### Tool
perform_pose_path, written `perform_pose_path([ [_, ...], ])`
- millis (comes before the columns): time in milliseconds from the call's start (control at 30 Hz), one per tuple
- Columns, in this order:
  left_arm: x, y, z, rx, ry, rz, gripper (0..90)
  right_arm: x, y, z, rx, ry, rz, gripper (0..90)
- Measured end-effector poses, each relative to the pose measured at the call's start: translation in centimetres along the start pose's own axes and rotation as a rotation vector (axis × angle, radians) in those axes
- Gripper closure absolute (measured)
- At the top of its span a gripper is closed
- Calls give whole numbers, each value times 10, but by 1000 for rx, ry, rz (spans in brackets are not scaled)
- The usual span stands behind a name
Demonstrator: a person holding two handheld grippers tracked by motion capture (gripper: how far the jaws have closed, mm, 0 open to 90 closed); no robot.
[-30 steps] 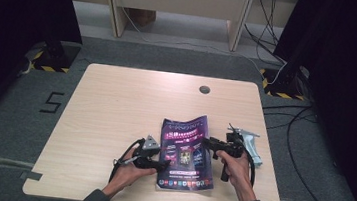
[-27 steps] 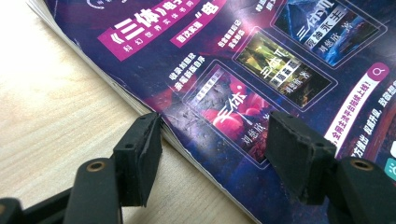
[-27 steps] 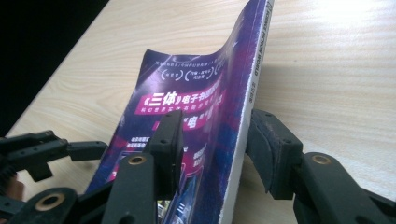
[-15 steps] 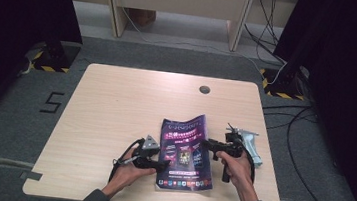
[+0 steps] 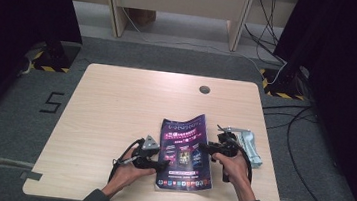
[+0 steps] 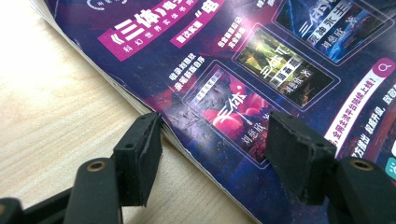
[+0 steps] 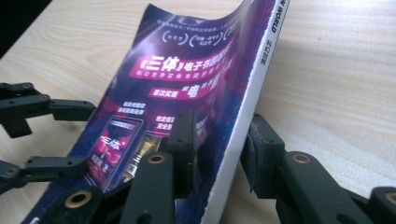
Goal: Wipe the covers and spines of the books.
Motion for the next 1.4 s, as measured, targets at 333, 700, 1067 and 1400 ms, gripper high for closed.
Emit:
perform_pose_path([
  [333,-1,1,0,-4,10,-2,347,-2,-3,-1,-28,76,-9,740],
  [700,-2,3,1,-2,1,-9,323,-9,6,-26,-34,120,-14,800],
  [1067,-8,20,1,4,10,-28,302,-23,13,-55,-79,202,20,832],
  [1400,-13,37,14,-40,-4,-47,252,-37,22,-76,-108,291,67,833],
])
Point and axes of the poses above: each handheld gripper's, and its own axes: y roughly backward along the jaws, z roughly out of its underside, x roughly to its right, the point moved 3 cm from there along -y, roughly forward along the jaws, and after that the axes turned 3 degrees about z, right-handed, at the moved point
